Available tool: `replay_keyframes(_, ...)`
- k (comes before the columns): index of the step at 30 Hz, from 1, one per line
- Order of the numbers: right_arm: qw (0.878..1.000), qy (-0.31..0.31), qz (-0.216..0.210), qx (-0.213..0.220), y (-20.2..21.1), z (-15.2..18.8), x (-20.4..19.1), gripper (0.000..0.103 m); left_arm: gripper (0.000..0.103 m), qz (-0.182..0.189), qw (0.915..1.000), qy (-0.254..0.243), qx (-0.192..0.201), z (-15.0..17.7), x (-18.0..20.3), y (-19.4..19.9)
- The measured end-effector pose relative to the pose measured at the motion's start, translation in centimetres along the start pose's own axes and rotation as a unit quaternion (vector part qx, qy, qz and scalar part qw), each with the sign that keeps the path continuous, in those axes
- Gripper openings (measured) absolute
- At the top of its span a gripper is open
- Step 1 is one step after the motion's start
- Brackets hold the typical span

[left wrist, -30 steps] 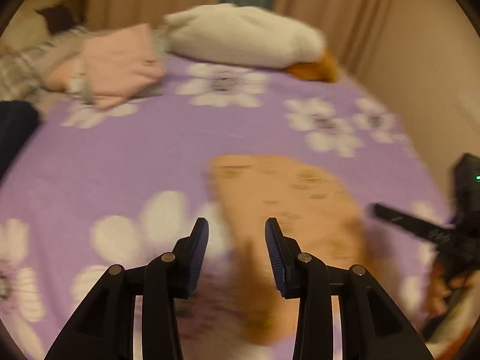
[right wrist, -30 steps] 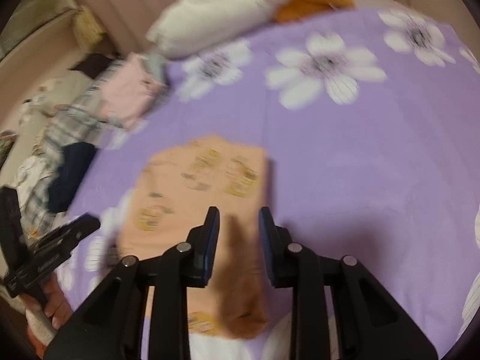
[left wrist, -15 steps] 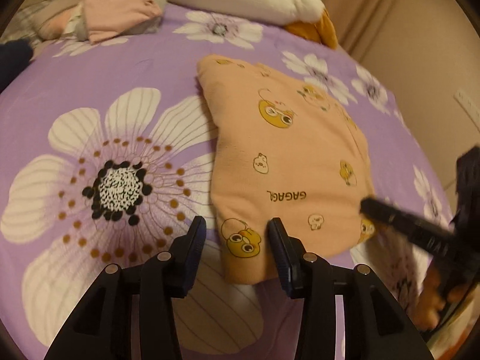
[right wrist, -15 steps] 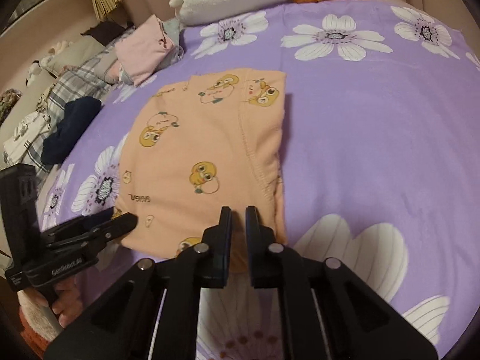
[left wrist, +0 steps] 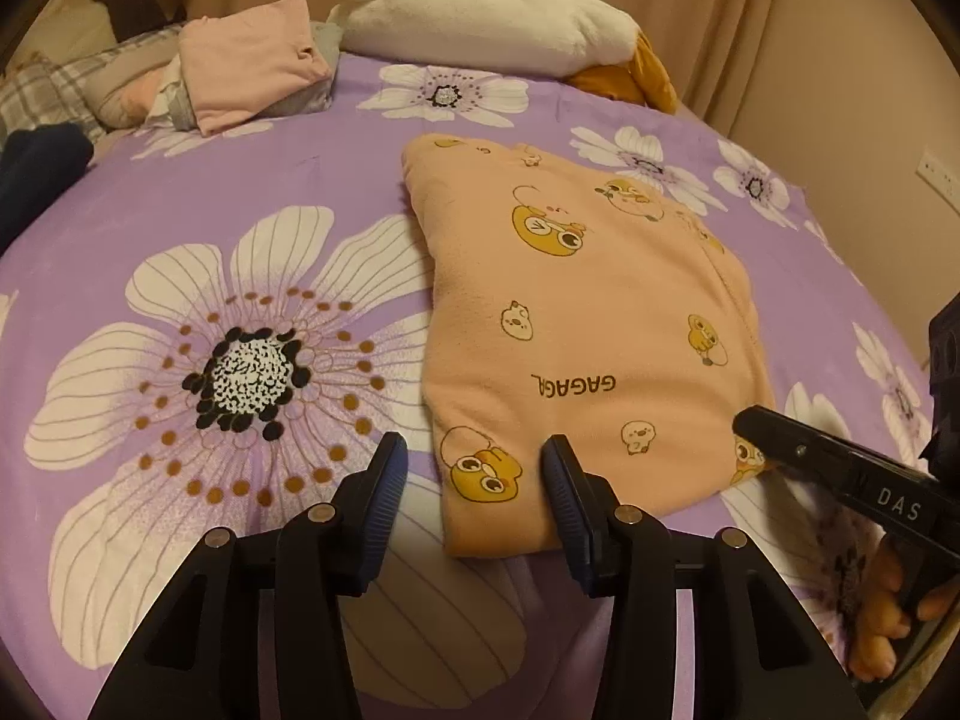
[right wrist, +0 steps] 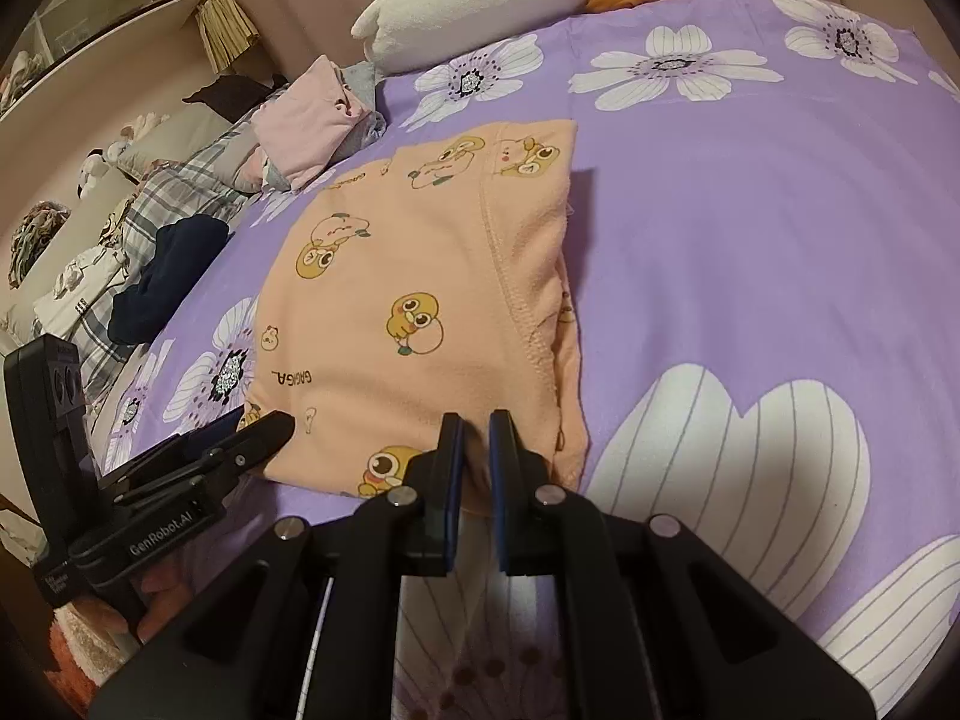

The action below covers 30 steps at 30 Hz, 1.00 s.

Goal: Fold small clothes

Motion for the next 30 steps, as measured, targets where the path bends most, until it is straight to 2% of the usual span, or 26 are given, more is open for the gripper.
replay_keyframes(3, 1.0, -0.02, -0.011, -0.008, 0.0, -0.3, 0.4, 0.009, 0.049, -0.02, 0.9996, -0.017, 0.007, 0.3, 0.4, 0.2)
replay_keyframes(5, 0.997, -0.059, -0.037, -0.028, 0.2, -1.7, 0.7, 0.016, 0.05, -0.023, 0.9995, -0.02, 0.008, 0.3, 0.4, 0.2)
replay_keyframes(7, 0.995, -0.073, -0.068, -0.009, 0.6, -4.0, 0.6, 0.016, 0.05, -0.02, 0.9997, -0.016, 0.007, 0.3, 0.3, 0.2)
replay_keyframes(9, 0.996, -0.071, -0.059, 0.009, 0.4, -6.6, 0.8, 0.016, 0.051, -0.016, 0.9998, -0.009, 0.006, 0.2, 0.1, 0.3)
replay_keyframes(11, 0.996, -0.087, -0.035, -0.006, -0.6, -8.1, 1.2, 0.016, 0.051, -0.015, 0.9999, 0.002, -0.007, -0.1, 0.0, 0.3)
replay_keyframes(12, 0.995, -0.093, -0.035, -0.009, -0.7, -8.2, 1.2, 0.016, 0.051, -0.015, 0.9996, 0.011, -0.019, -0.6, -0.1, 0.4)
replay_keyframes(14, 0.994, -0.09, -0.064, -0.003, -0.4, -8.3, 0.8, 0.016, 0.042, 0.014, 0.9982, 0.048, -0.033, -2.3, -0.5, 1.2)
replay_keyframes(16, 0.995, -0.081, -0.061, 0.003, 0.0, -8.3, 0.6, 0.016, 0.034, 0.061, 0.9953, 0.073, -0.017, -5.4, -0.8, 2.3)
replay_keyframes(18, 0.996, -0.074, -0.046, 0.005, 0.2, -8.8, 0.8, 0.016, 0.029, 0.065, 0.9947, 0.078, -0.012, -7.8, -0.8, 2.8)
replay_keyframes(20, 0.997, -0.074, -0.033, 0.005, 0.0, -9.7, 1.0, 0.016, 0.026, 0.048, 0.9964, 0.069, -0.005, -10.2, -0.5, 2.3)
replay_keyframes(22, 0.997, -0.073, -0.031, 0.007, -0.7, -10.7, 1.5, 0.016, 0.026, 0.027, 0.9985, 0.046, -0.015, -11.4, 0.1, 0.5)
replay_keyframes(24, 0.996, -0.084, -0.032, 0.0, -1.6, -11.0, 2.1, 0.016, 0.026, 0.025, 0.9972, 0.054, -0.044, -11.1, 0.0, -2.4)
replay_keyframes(25, 0.995, -0.092, -0.032, -0.01, -2.4, -11.0, 2.4, 0.016, 0.026, 0.022, 0.9955, 0.059, -0.071, -10.5, -0.2, -4.3)
replay_keyframes(26, 0.994, -0.099, -0.033, -0.024, -3.5, -10.8, 2.7, 0.015, 0.026, 0.005, 0.9936, 0.065, -0.092, -9.5, -0.6, -6.3)
replay_keyframes(27, 0.994, -0.104, -0.027, -0.036, -4.4, -10.4, 2.9, 0.015, 0.03, 0.005, 0.9941, 0.064, -0.088, -9.1, -0.8, -6.8)
replay_keyframes(28, 0.993, -0.106, -0.02, -0.043, -5.1, -9.9, 3.2, 0.014, 0.03, 0.004, 0.9965, 0.052, -0.065, -8.8, -0.6, -6.6)
replay_keyframes(30, 0.994, -0.103, -0.016, -0.034, -5.9, -9.2, 3.4, 0.013, 0.031, -0.012, 0.9988, 0.02, -0.044, -8.4, 0.1, -6.0)
Point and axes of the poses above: each gripper's, at about its wrist camera, not at the fingertips, and y roughly against the way its jaws point, x to its right, z to its underside, the point moved 4 cm from there along -y, roughly the way its jaws point, and after that the axes turned 6 degrees about y, right-handed, at the moved point
